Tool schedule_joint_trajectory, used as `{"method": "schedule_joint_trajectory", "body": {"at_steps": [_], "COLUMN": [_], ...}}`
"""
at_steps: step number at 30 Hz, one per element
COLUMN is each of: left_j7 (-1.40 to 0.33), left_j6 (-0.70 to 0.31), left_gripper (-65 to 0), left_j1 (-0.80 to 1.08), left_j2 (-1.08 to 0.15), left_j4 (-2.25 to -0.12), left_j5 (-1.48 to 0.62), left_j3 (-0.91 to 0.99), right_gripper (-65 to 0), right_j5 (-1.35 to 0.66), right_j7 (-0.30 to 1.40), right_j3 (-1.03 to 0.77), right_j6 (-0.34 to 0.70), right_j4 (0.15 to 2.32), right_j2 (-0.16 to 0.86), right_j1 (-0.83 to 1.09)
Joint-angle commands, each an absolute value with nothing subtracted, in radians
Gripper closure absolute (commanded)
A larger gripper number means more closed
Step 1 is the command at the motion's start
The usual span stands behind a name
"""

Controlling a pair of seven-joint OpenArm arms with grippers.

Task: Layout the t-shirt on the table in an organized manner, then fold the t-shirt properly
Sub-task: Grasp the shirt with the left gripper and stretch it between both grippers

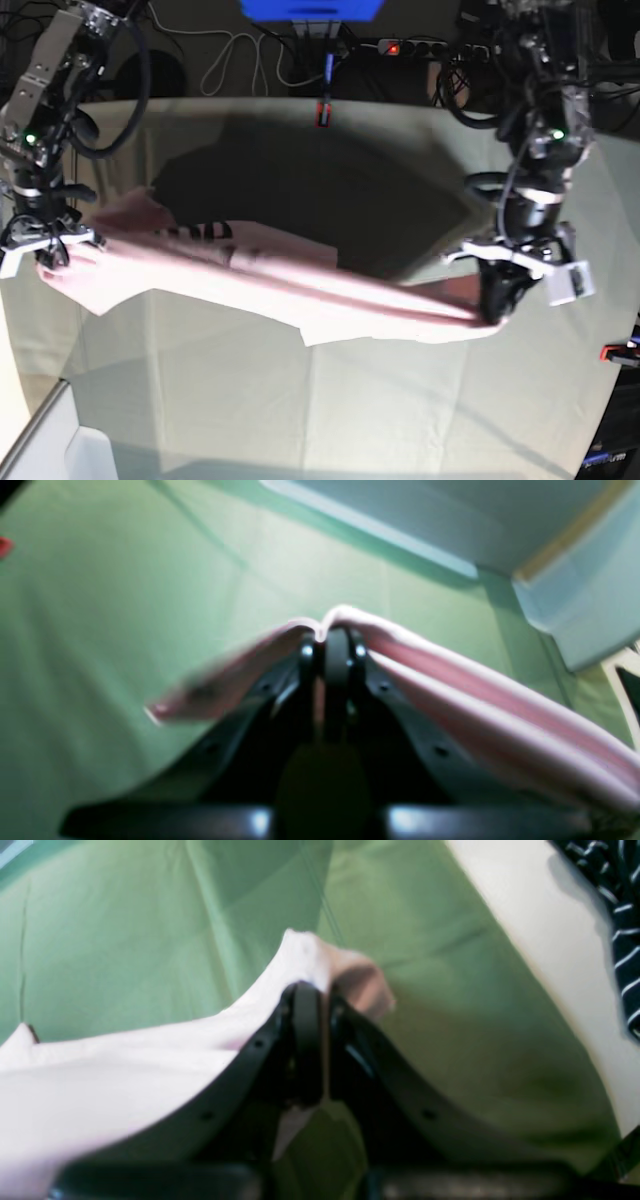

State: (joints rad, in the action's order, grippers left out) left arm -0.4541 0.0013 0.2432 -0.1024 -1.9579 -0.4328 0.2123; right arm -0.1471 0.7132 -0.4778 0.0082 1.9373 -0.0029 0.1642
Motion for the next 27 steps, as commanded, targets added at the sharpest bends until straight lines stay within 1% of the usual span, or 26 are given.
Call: {"method": "schedule_joint_trajectory", "body": {"at_steps": [1, 6, 10, 16, 20, 21, 25, 27], "left_j7": [-0.417, -0.417, -0.417, -0.417, -0.412, -0.414, -0.415, -0.415], "left_j6": [0.013, 0.007, 0.004, 0.002, 0.002, 0.002, 0.002, 0.002], "left_gripper": [-0.3, -0.3, -0.3, -0.3, -0.3, -0.3, -0.3, -0.3], "left_j1": [0.246, 0.344, 0.440, 0.533, 0.561, 0.561, 0.562, 0.562], "left_j2": [-0.127, -0.143, -0.156, -0.145, -0.147, -0.147, -0.145, -0.147], "left_j4": [-1.979, -1.974, -1.972, -1.914, -1.831, -1.814, -1.802, -1.804], "left_j5": [-0.429, -0.518, -0.582, -0.584, -0.585, -0.588, -0.590, -0.587], "left_j3": [0.239, 0.328, 0.375, 0.341, 0.305, 0.305, 0.305, 0.305], "right_gripper": [0.0, 0.0, 0.0, 0.0, 0.0, 0.0, 0.0, -1.0], "right_j5": [-0.131, -0.131, -0.133, -0.133, -0.133, -0.133, -0.131, -0.131], "right_j7": [0.676, 0.676, 0.677, 0.677, 0.677, 0.677, 0.714, 0.757], "right_j3": [-0.487, -0.538, -0.579, -0.576, -0.575, -0.575, -0.582, -0.576], "right_j6": [0.005, 0.005, 0.005, 0.005, 0.010, 0.031, 0.214, 0.252], "right_j4": [1.975, 2.009, 2.003, 2.000, 1.949, 1.933, 1.863, 1.840], "right_j2": [0.007, -0.001, -0.035, -0.101, -0.107, -0.105, -0.076, -0.058], "right_j1": [0.151, 0.162, 0.216, 0.321, 0.369, 0.371, 0.364, 0.358]}}
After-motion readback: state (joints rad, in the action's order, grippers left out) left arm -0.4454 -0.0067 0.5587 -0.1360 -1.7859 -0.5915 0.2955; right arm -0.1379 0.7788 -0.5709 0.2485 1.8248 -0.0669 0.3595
